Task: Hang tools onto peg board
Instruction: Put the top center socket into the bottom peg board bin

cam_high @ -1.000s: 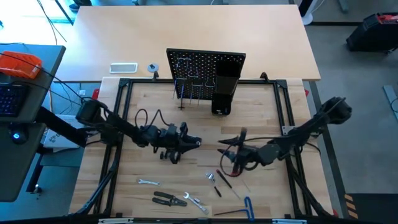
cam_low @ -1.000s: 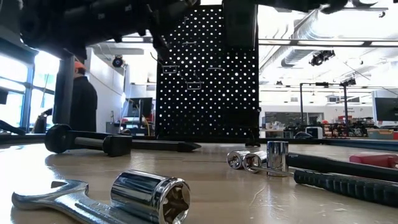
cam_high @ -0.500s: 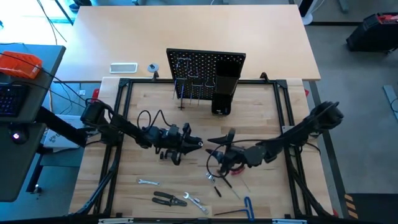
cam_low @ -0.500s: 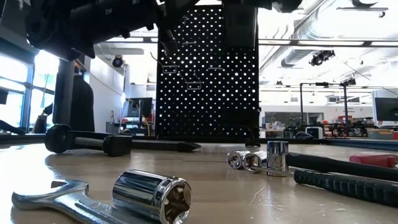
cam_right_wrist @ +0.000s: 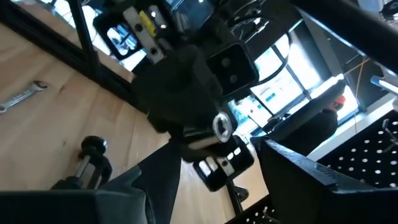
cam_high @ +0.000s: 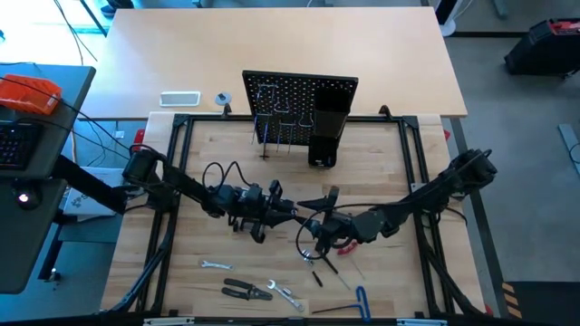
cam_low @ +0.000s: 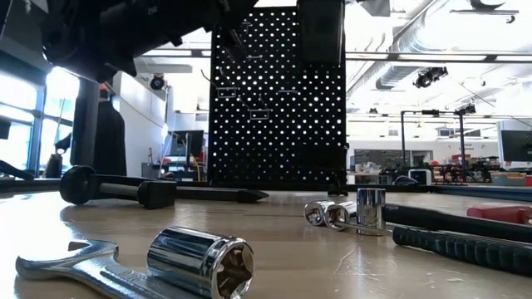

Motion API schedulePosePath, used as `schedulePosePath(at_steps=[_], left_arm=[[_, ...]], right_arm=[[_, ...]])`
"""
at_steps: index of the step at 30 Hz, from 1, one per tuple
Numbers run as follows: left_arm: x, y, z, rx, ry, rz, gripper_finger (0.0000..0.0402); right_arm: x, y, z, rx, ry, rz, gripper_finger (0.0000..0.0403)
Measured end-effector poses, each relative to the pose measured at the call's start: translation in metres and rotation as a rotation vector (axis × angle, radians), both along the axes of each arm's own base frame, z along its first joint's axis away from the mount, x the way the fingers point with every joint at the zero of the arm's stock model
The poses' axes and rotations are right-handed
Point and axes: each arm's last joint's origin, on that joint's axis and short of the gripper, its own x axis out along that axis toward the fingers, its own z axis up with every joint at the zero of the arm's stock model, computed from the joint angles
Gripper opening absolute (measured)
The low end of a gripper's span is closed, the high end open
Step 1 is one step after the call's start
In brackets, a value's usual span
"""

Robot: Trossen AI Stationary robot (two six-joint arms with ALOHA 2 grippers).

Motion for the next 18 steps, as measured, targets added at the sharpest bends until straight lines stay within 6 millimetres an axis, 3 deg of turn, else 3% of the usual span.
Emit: schedulePosePath(at_steps=[18], left_arm=[[0.009, -0.001, 0.013, -0.001, -0.043, 0.028, 0.0051]], right_arm=[[0.001, -0.004, 0.005, -0.007, -0.041, -0.026, 0.021]])
